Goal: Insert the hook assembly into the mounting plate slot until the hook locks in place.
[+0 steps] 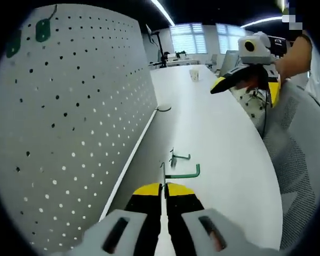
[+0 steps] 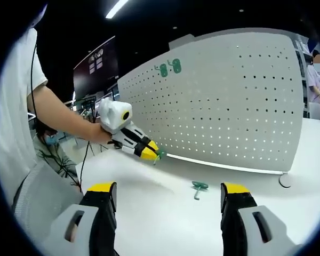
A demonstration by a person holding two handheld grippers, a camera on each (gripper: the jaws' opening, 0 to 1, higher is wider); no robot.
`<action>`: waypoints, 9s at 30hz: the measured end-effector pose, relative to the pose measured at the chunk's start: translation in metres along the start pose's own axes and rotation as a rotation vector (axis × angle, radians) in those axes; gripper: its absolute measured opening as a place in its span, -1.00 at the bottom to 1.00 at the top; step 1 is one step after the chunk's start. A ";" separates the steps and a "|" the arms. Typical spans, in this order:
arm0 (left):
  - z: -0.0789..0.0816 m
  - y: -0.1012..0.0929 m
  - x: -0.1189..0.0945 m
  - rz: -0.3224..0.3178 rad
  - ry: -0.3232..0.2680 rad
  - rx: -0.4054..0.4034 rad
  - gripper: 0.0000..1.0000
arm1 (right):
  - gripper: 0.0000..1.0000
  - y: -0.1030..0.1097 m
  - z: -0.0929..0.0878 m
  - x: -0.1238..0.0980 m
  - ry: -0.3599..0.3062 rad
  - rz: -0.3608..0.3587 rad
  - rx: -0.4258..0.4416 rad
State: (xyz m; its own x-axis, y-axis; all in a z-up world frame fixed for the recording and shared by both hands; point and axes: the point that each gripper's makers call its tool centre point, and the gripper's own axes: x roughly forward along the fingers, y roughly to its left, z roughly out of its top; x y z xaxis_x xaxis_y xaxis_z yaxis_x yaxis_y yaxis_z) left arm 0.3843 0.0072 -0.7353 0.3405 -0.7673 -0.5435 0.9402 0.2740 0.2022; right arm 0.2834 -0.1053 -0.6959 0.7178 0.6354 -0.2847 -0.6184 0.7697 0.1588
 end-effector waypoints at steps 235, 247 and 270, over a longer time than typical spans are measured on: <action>0.116 -0.034 -0.109 0.444 -0.533 -0.382 -0.47 | -1.00 0.094 0.137 0.051 -0.375 0.201 -0.005; 0.094 -0.038 -0.090 0.398 -0.449 -0.438 0.64 | -1.00 0.094 0.137 0.052 -0.369 0.203 -0.007; 0.093 -0.037 -0.091 0.407 -0.447 -0.447 0.71 | -0.99 0.090 0.140 0.053 -0.365 0.145 -0.061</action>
State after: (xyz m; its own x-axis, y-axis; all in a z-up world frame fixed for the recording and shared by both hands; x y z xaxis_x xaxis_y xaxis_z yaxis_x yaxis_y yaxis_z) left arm 0.3180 0.0134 -0.6178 0.7162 -0.6915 -0.0943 0.6862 0.7224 -0.0855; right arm 0.3105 0.0067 -0.5639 0.6811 0.7262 0.0934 -0.7319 0.6719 0.1130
